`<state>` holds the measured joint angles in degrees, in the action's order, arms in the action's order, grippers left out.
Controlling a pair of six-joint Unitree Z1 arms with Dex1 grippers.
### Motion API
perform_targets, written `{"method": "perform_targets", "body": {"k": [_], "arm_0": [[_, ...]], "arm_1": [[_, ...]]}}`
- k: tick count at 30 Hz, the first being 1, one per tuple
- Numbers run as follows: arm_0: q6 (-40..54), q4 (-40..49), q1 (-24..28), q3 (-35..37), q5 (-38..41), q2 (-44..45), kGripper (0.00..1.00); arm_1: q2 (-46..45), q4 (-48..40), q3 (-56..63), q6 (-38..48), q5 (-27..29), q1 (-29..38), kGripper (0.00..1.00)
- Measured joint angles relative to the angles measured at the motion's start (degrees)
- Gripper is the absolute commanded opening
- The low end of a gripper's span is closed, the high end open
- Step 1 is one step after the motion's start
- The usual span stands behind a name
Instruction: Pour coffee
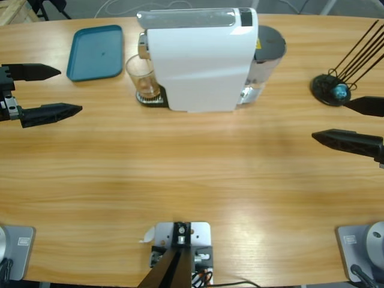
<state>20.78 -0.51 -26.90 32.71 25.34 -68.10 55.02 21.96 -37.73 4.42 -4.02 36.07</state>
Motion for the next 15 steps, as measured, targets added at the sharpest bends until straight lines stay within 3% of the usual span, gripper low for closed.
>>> {"method": "perform_targets", "body": {"k": [15], "arm_0": [[0.0, 0.0, 0.0, 0.0, 0.4, 0.0, 1.000]], "arm_1": [[0.2, -0.1, 0.0, 0.0, 0.1, 0.0, 1.000]]}}
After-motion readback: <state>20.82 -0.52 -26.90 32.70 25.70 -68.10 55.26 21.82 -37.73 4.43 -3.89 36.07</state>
